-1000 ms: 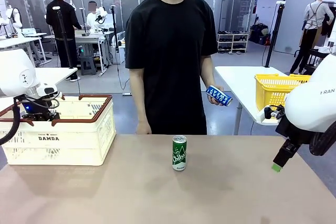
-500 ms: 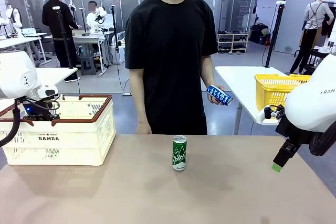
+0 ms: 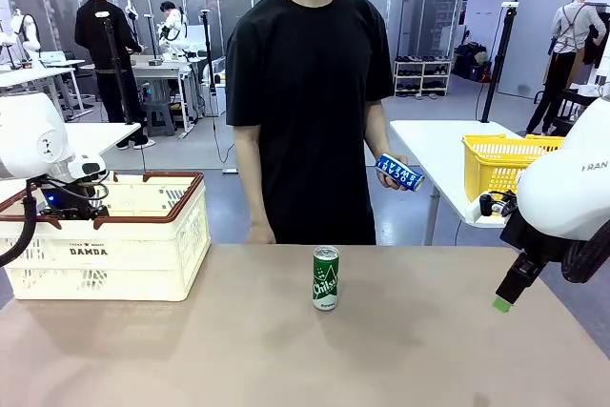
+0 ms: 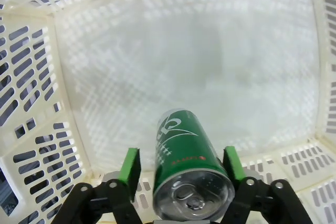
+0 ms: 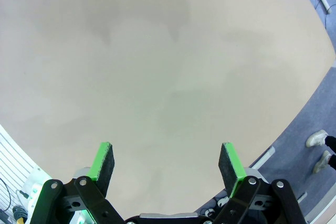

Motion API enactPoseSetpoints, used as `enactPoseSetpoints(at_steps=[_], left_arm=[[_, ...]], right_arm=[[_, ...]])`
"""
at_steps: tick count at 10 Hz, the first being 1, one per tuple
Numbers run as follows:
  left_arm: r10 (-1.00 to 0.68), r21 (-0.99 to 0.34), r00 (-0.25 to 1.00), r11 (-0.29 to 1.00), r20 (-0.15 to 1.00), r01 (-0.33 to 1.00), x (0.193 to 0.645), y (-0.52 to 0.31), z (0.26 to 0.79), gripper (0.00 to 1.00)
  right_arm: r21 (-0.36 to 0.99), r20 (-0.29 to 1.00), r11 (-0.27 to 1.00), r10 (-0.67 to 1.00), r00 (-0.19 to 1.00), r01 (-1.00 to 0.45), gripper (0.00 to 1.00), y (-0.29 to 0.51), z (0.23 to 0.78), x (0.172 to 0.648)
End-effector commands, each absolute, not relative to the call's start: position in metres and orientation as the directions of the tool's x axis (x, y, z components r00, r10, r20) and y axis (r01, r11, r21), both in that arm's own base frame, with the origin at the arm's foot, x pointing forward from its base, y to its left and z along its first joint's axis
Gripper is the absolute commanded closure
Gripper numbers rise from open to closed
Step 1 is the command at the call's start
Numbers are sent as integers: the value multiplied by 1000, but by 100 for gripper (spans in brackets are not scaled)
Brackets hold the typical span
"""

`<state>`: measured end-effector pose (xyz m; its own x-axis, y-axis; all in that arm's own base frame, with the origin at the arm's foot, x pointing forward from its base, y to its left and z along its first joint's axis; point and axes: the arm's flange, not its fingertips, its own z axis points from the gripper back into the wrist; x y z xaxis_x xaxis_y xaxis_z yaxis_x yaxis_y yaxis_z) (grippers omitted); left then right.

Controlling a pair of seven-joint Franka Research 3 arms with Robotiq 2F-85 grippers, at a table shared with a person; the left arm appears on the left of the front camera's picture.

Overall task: Place the drinks into the Shopping basket.
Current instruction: Pick up one drink and place it into the Shopping basket.

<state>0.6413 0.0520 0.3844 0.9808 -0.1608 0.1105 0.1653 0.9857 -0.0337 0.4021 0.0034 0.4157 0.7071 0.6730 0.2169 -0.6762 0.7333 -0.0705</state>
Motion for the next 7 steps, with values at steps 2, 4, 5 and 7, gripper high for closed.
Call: enactPoseSetpoints(at_steps=[2, 4, 5, 7], left_arm=[[-157, -7, 978, 987, 140, 160, 636, 56, 395, 0], [-153, 3, 977, 988, 150, 155, 632, 57, 412, 0], [-160, 15, 976, 987, 148, 159, 631, 57, 423, 0], [-201, 21, 966, 979, 165, 200, 624, 53, 459, 0]], right_arm=[[-69, 214, 727, 680, 702, -683, 0, 2, 416, 401], [-69, 214, 727, 680, 702, -683, 0, 2, 416, 401], [-69, 214, 727, 680, 702, -683, 0, 2, 416, 401], [-69, 214, 727, 680, 702, -683, 0, 2, 416, 401]])
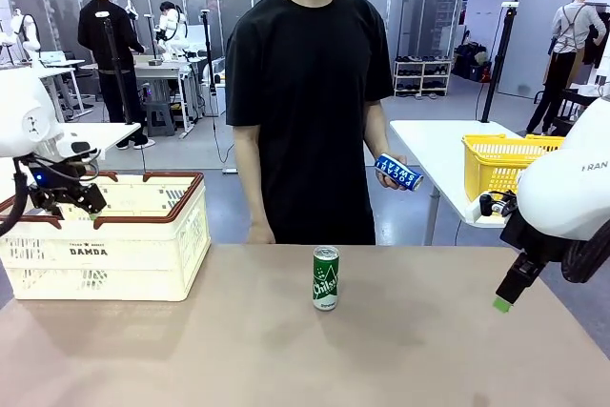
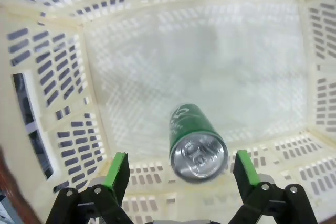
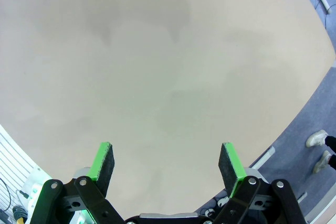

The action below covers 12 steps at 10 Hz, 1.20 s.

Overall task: Place the drinks into the Shopping basket.
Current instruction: Pick up one drink and place it into the Shopping basket.

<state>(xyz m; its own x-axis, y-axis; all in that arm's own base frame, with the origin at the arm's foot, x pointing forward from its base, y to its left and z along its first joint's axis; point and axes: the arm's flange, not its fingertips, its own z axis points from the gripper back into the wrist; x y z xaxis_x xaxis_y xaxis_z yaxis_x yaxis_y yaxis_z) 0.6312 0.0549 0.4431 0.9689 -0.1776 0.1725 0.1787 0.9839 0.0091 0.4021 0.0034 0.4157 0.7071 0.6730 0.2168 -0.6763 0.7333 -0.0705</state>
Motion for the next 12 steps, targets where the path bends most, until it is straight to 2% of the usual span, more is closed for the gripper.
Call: enactPoseSetpoints(at_steps=[1, 3, 4, 12], left_arm=[[-197, 33, 964, 980, 177, 194, 621, 51, 479, 0], [-192, -3, 954, 980, 230, 198, 616, 50, 509, 0], [-193, 11, 956, 981, 221, 196, 613, 51, 517, 0], [-189, 24, 951, 982, 244, 189, 611, 49, 522, 0]], right_arm=[[-69, 214, 727, 680, 702, -683, 0, 2, 416, 401], [-69, 214, 727, 680, 702, -683, 0, 2, 416, 401], [-69, 214, 727, 680, 702, -683, 0, 2, 416, 401], [-69, 214, 727, 680, 702, -683, 0, 2, 416, 401]])
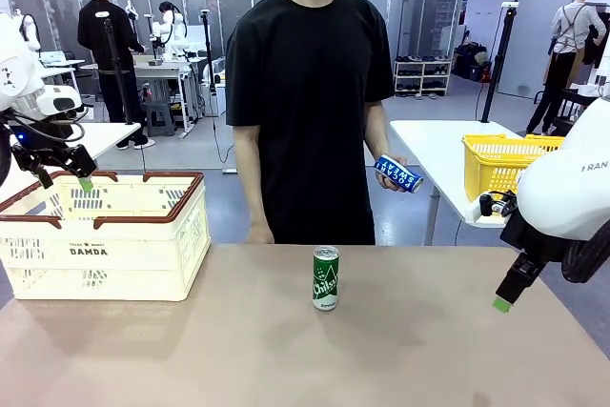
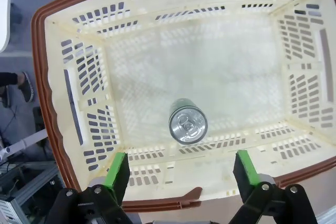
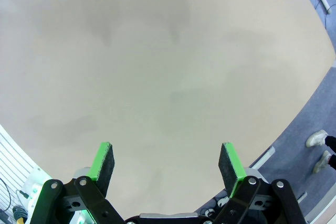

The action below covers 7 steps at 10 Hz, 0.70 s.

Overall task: Place the drinks into the Shopping basket.
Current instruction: Pick up one drink and place it into the Shopping basket.

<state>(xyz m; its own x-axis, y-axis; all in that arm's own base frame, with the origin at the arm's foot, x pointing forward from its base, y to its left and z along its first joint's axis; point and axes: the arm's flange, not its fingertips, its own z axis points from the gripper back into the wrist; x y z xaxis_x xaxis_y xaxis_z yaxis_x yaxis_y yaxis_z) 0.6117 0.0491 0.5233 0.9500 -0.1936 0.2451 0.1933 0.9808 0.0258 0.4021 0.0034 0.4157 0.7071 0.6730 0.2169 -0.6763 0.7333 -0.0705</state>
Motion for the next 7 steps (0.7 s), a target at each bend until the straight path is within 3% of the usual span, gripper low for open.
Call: enactPoseSetpoints(at_steps=[1, 2, 4, 5, 7], left_arm=[[-189, 24, 951, 982, 244, 189, 611, 49, 522, 0], [-194, 26, 950, 981, 245, 193, 612, 49, 523, 0], [-382, 12, 864, 916, 328, 401, 592, 24, 563, 0], [-461, 25, 811, 874, 362, 485, 566, 8, 590, 0], [-611, 127, 722, 784, 323, 607, 517, -5, 612, 0]], right_arm=[[-69, 214, 727, 680, 702, -683, 0, 2, 416, 401], [-69, 214, 727, 680, 702, -683, 0, 2, 416, 401], [-69, 214, 727, 680, 702, -683, 0, 2, 416, 401], [-69, 214, 727, 680, 702, -683, 0, 2, 416, 401], [-69, 214, 727, 680, 702, -683, 0, 2, 416, 401]])
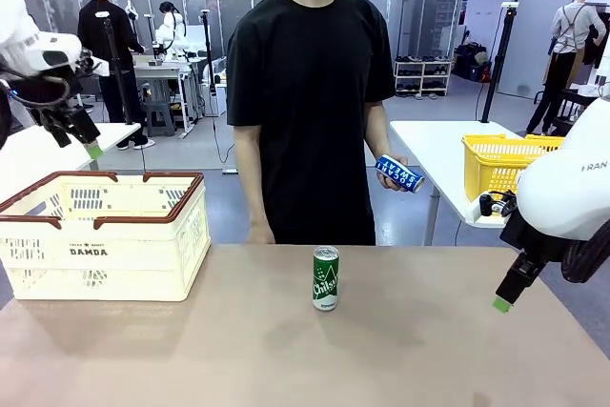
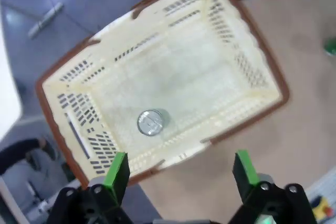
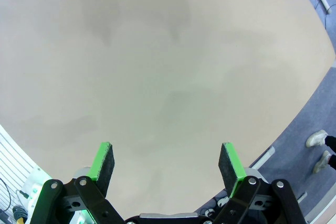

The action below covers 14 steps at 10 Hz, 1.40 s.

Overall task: Place the drinks into the Shopping basket.
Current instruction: Pick up one drink and place it into the Shopping basket.

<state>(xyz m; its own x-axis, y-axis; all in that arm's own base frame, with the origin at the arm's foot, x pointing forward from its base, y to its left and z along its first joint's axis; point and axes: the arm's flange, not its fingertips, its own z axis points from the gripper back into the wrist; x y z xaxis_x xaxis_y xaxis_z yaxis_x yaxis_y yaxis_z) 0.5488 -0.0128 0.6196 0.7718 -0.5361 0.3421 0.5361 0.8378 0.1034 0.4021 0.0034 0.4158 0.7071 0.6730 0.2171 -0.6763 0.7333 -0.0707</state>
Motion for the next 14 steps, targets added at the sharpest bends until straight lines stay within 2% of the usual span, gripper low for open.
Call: enactPoseSetpoints(at_steps=[1, 4, 7, 10, 11, 14], left_arm=[[-689, 162, 667, 720, 283, 675, 496, -5, 612, 0], [-873, 207, 457, 485, 170, 850, 433, -1, 586, 0], [-942, 160, 320, 333, 106, 929, 410, 5, 541, 0], [-941, 127, 313, 328, 125, 936, 421, 16, 526, 0], [-940, 105, 324, 335, 104, 936, 408, 4, 526, 0], [-940, 102, 324, 335, 106, 937, 411, 8, 522, 0]], right_arm=[[-69, 214, 727, 680, 702, -683, 0, 2, 416, 401], [-69, 214, 727, 680, 702, -683, 0, 2, 416, 401], [-69, 214, 727, 680, 702, -683, 0, 2, 416, 401], [-69, 214, 727, 680, 702, -683, 0, 2, 416, 401], [-69, 214, 727, 680, 702, -683, 0, 2, 416, 401], [-69, 214, 727, 680, 702, -683, 0, 2, 416, 401]])
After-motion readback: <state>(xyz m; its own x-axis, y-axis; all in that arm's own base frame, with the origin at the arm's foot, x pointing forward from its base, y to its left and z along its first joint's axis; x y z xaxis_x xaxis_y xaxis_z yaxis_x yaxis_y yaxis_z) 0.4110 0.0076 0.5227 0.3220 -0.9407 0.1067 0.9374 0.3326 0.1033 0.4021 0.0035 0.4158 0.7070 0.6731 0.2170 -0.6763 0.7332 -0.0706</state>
